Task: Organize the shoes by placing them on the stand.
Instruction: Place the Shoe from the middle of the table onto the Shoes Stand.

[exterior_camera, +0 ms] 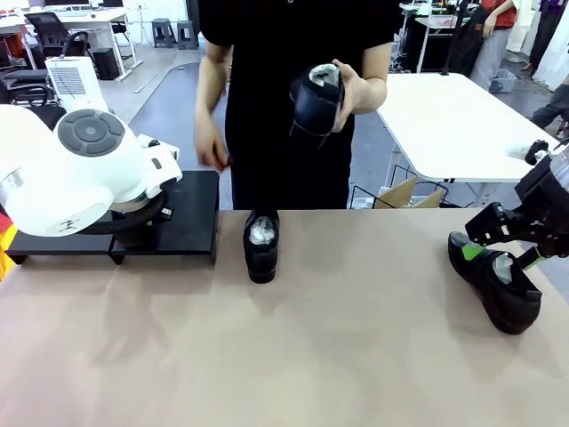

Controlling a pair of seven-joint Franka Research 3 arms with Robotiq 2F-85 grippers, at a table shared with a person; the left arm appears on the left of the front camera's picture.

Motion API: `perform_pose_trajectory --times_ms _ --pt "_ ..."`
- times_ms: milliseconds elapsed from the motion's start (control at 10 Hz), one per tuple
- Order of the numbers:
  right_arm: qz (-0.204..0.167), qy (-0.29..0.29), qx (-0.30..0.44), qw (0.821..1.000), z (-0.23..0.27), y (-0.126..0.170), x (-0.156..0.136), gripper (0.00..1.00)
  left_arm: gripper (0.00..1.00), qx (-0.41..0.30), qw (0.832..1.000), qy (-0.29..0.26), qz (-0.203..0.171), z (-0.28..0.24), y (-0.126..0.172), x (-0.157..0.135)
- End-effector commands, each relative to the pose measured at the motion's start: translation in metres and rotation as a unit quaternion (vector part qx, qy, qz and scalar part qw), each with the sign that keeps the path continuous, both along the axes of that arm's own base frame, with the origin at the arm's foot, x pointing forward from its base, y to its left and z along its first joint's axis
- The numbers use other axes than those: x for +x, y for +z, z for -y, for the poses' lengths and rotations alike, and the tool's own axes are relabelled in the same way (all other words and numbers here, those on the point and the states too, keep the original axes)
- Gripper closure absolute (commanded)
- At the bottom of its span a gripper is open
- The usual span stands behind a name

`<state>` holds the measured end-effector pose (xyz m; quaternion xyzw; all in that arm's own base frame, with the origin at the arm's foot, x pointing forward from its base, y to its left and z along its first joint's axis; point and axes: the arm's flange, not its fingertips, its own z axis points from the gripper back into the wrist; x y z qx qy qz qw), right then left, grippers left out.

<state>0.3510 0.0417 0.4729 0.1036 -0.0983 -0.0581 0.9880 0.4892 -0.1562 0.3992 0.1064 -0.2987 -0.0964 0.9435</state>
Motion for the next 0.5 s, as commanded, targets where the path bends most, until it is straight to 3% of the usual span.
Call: perform_pose_trajectory --times_ms 0,100,400 --pt "0.0 0.003 0.004 1.0 -0.0001 -0.0004 -0.0002 0.0 1.0 -0.005 1.0 -0.004 0.018 0.0034 -0.0063 0.011" --pt "0.0 0.003 0.004 1.0 -0.0001 -0.0004 -0.0002 0.0 0.9 -0.007 1.0 0.003 0.012 0.0028 -0.007 0.0118" --pt "0.0 0.003 0.004 1.0 -0.0001 -0.0004 -0.0002 0.0 0.33 -0.012 1.0 0.022 0.012 -0.0022 -0.0029 0.0115"
